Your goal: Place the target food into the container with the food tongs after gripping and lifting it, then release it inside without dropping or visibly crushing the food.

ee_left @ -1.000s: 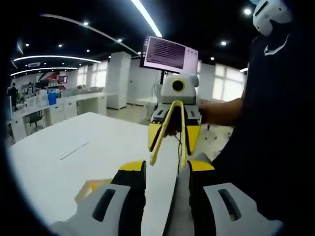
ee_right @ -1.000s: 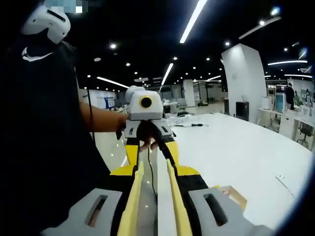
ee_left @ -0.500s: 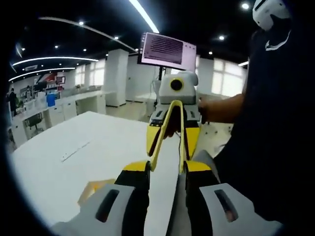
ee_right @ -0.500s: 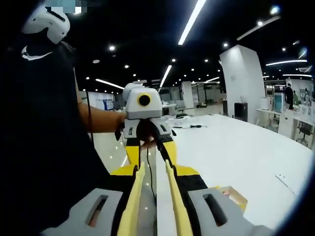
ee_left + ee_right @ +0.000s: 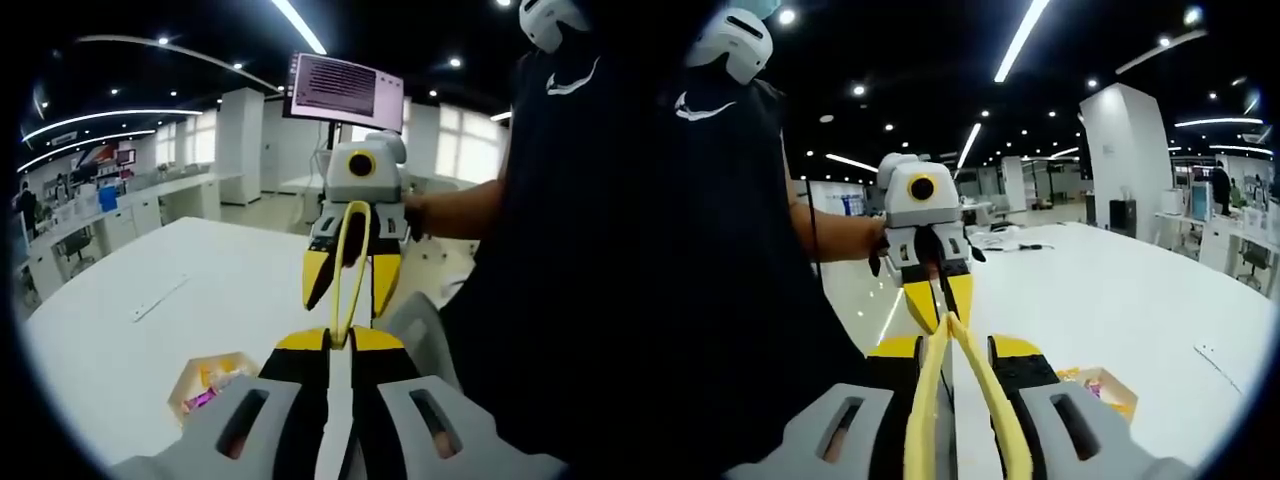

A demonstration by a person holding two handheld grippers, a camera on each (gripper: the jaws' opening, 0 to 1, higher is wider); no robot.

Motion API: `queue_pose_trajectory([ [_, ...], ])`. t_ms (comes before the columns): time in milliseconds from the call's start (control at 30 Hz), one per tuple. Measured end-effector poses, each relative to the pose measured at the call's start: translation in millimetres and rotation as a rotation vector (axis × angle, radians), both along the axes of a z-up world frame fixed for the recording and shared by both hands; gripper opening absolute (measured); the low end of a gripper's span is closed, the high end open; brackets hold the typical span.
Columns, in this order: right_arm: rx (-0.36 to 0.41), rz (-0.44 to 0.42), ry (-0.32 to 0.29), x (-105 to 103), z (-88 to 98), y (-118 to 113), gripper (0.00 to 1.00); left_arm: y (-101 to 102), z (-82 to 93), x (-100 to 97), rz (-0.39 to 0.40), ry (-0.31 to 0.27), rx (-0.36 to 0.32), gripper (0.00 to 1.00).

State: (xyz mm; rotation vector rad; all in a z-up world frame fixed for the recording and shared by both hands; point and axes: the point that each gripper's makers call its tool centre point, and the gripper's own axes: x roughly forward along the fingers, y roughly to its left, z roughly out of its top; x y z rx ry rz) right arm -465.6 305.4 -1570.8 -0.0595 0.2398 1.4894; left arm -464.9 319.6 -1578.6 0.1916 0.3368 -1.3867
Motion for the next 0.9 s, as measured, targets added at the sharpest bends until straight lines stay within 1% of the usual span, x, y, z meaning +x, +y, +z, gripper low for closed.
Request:
queue_pose_trajectory([
  [167, 0.006, -0.021, 0.006, 4, 4.5, -10, 0.26, 6, -3.0, 2.4, 0.005, -0.007, 0.022, 0.01],
  [400, -0.002, -0.05, 0.014, 5, 3.6, -22, 0.26, 10, 1.7, 4.9, 0.009, -0.016, 0.013, 0.0],
  [467, -0.007, -0.066, 0.02, 5, 2.4, -28, 0.26, 13, 2.6, 5.8, 0.008, -0.008, 0.021, 0.0],
  [533, 0.0, -0.092, 0.04, 7, 2.2, -35, 0.26, 17, 4.7, 7.9, 0.016, -0.014, 0.023, 0.0],
  [600, 0.008, -0.101, 0.046, 7, 3.5, -40, 0.26, 21, 6.9, 9.0, 0.019, -0.015, 0.018, 0.0],
  [767, 0.008, -0.13, 0.04, 7, 5.7, -53, 0.25, 29, 8.7, 11.2, 0.016, -0.013, 0.019, 0.0],
  [900, 0.023, -0.151, 0.046, 10, 6.8, -59, 0.25, 27, 6.0, 9.3, 0.005, -0.007, 0.03, 0.0],
])
